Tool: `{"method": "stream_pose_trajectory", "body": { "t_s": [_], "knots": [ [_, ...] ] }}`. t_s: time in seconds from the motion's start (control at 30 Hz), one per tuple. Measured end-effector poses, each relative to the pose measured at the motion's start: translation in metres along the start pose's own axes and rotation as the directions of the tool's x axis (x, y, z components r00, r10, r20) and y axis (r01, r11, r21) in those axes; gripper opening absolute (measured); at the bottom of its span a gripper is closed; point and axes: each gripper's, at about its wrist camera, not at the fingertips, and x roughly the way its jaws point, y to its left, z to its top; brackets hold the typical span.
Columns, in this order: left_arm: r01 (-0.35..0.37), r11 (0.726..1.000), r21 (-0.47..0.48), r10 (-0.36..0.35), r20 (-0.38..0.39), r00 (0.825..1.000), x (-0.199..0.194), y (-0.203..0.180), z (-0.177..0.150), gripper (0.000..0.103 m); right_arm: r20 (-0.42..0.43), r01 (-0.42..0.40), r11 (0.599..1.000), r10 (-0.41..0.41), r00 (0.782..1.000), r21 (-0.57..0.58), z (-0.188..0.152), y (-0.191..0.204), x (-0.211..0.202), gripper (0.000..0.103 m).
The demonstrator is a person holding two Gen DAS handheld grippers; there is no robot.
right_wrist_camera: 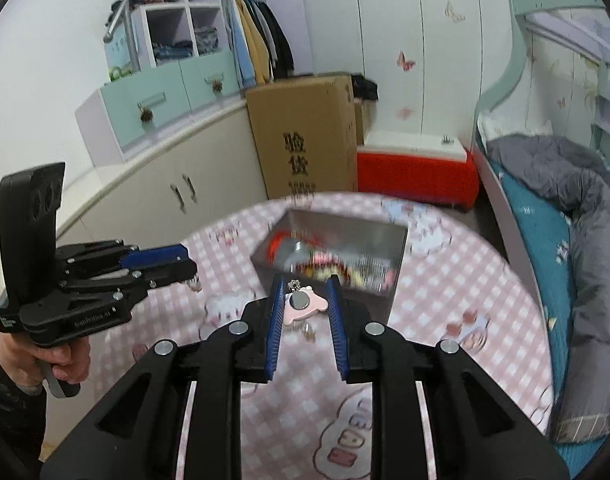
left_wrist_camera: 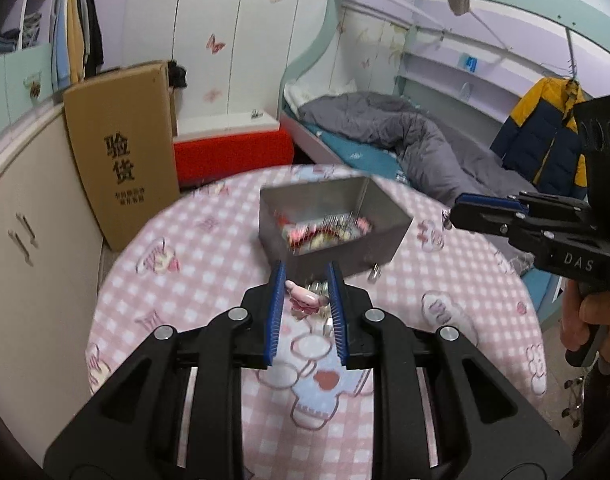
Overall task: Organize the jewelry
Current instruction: 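Carry both pink charms over the gray box and open both tools, then withdraw both open tools toward the jade pendant and pearl earrings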
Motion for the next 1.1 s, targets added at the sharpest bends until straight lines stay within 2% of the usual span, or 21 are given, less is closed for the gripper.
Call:
{"method": "stream_pose_trajectory", "body": {
  "t_s": [0.23,0.43,0.73,0.83,0.87,0.9,0.93,0.97,1.0,1.1],
  "knots": [
    [-0.001,0.999,0.043,-0.003,0.088,0.996,-0.013,-0.008,0.04,0.022,0.093,-0.004,0.999,0.008,0.996,-0.037,0.042,-0.003,-0.017,0.02],
    [0.028,0.999,0.034,-0.032,0.135,0.99,-0.008,-0.009,0.077,0.022,0.116,-0.03,0.999,0.034,0.993,-0.035,0.07,-0.012,-0.009,0.02],
    [0.051,0.999,-0.002,-0.051,0.122,0.991,0.017,-0.008,0.1,0.022,0.077,-0.036,0.999,0.035,0.996,0.017,0.082,-0.034,0.02,0.02],
    [0.028,1.0,-0.008,-0.027,0.101,0.995,0.03,-0.007,0.1,0.023,0.044,-0.037,0.999,0.035,0.998,0.04,0.08,-0.039,0.036,0.02],
    [0.013,1.0,-0.008,-0.012,0.083,0.996,0.035,-0.007,0.1,0.033,0.03,-0.039,0.998,0.038,0.999,0.054,0.079,-0.042,0.042,0.02],
    [-0.01,1.0,-0.005,0.01,0.067,0.998,0.04,-0.006,0.1,0.054,0.009,-0.034,0.997,0.033,0.999,0.072,0.077,-0.046,0.05,0.028],
    [-0.071,0.997,-0.003,0.071,0.058,0.996,0.044,-0.006,0.099,0.088,-0.004,-0.022,0.996,0.022,1.0,0.09,0.075,-0.051,0.054,0.05],
    [-0.125,0.992,-0.004,0.125,0.087,0.988,0.042,-0.006,0.097,0.096,-0.007,-0.002,0.993,0.003,1.0,0.121,0.072,-0.056,0.058,0.087],
    [-0.142,0.99,-0.005,0.142,0.109,0.984,0.039,-0.005,0.096,0.097,0.006,0.02,0.989,-0.021,1.0,0.145,0.069,-0.061,0.057,0.095],
    [-0.156,0.987,-0.03,0.159,0.112,0.981,0.034,0.002,0.094,0.097,0.025,0.051,0.981,-0.056,0.998,0.188,0.064,-0.068,0.052,0.096]
  ]
}}
